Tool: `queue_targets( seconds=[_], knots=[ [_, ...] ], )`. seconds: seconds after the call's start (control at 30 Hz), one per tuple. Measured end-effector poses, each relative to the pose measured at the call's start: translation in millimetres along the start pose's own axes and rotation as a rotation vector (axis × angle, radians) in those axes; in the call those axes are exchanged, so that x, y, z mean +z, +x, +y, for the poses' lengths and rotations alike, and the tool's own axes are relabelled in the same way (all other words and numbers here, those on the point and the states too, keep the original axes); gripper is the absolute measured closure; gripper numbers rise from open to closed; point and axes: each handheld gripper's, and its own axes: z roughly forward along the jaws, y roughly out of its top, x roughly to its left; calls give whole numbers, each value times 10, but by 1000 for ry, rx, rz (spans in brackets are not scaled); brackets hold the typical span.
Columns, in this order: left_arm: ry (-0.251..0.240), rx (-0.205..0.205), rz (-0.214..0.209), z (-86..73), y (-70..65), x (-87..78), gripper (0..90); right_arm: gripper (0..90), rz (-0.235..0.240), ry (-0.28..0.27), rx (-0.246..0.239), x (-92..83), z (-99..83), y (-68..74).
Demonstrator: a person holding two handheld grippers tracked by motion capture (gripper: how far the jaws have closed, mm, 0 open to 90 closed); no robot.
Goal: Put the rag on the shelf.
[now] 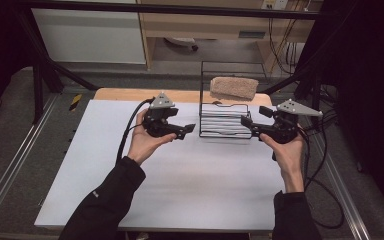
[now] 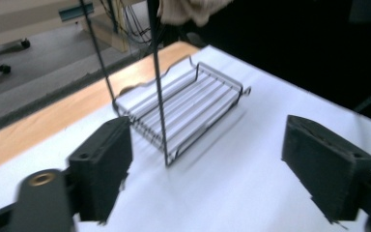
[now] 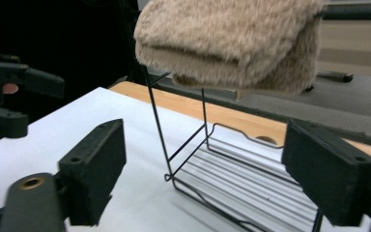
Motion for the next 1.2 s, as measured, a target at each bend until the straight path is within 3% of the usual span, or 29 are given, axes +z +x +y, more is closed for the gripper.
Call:
queue_targets(
  seconds=[0.4,0.57,0.7,0.87,1.2],
  knots=[
    [43,-37,47,-697,125,-434,100,42,34,72,5,15,-277,93],
    [47,-73,77,-1021,229,-626,90,22,53,100,13,47,-426,130],
    [57,-101,115,-1259,294,-727,82,12,57,120,17,55,-562,145],
    [90,-106,145,-1522,340,-826,82,8,62,152,37,42,-742,137],
    [115,-167,182,-1981,459,-1045,84,8,102,221,83,-29,-1207,84]
  ],
)
